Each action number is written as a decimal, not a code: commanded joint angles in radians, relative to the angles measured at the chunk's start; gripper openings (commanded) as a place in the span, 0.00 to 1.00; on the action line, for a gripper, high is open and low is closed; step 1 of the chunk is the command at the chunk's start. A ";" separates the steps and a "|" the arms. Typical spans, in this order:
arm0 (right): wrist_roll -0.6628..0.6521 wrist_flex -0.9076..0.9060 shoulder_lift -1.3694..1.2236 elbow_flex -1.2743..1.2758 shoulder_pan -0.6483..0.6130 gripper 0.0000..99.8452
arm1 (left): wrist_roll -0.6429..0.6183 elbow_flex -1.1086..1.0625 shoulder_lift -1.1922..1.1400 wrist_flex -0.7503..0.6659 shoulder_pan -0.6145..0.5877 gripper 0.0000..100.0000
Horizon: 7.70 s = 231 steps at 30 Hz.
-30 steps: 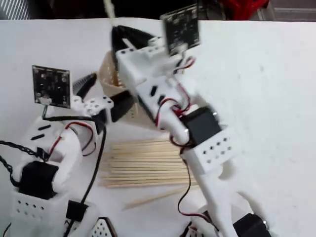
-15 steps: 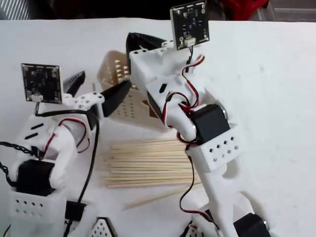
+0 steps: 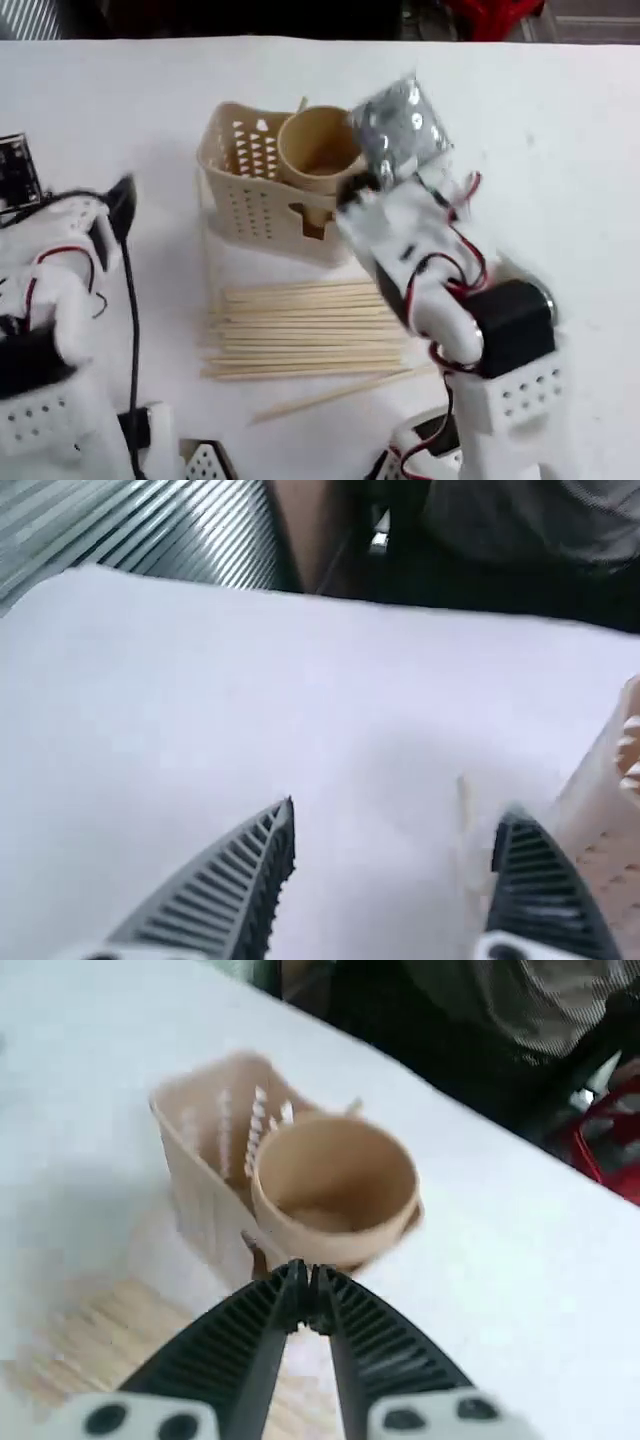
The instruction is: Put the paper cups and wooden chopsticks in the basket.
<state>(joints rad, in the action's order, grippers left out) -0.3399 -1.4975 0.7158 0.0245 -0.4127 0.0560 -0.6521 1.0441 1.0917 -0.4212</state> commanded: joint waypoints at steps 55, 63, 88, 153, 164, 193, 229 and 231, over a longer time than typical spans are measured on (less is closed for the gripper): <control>-0.176 0.397 0.719 1.367 0.289 0.02 | 0.296 0.411 -1.354 0.092 0.001 0.09; -0.175 0.398 0.727 1.381 0.289 0.02 | 0.365 0.543 -1.346 0.204 -0.001 0.14; -0.233 0.361 0.728 1.389 0.298 0.02 | 0.305 0.865 -1.662 0.071 0.137 0.16; -0.239 0.440 0.728 1.481 0.295 0.02 | -0.110 1.352 -1.222 0.143 0.565 0.06; -0.239 0.440 0.728 1.481 0.295 0.02 | -0.071 1.358 -1.221 0.203 0.572 0.07; -0.316 0.387 0.708 1.295 0.255 0.05 | 0.245 0.496 -0.842 0.345 -0.062 0.10; -0.520 0.697 -0.444 0.901 -0.367 0.06 | 0.100 -0.046 -1.029 -0.325 -0.104 0.24; -0.520 0.690 -0.437 0.901 -0.367 0.04 | 0.100 -0.046 -1.029 -0.325 -0.104 0.24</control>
<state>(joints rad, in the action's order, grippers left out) -0.8707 -0.8209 0.2723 0.9636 -0.7748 0.1603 -0.7380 0.0161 0.7802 -0.5117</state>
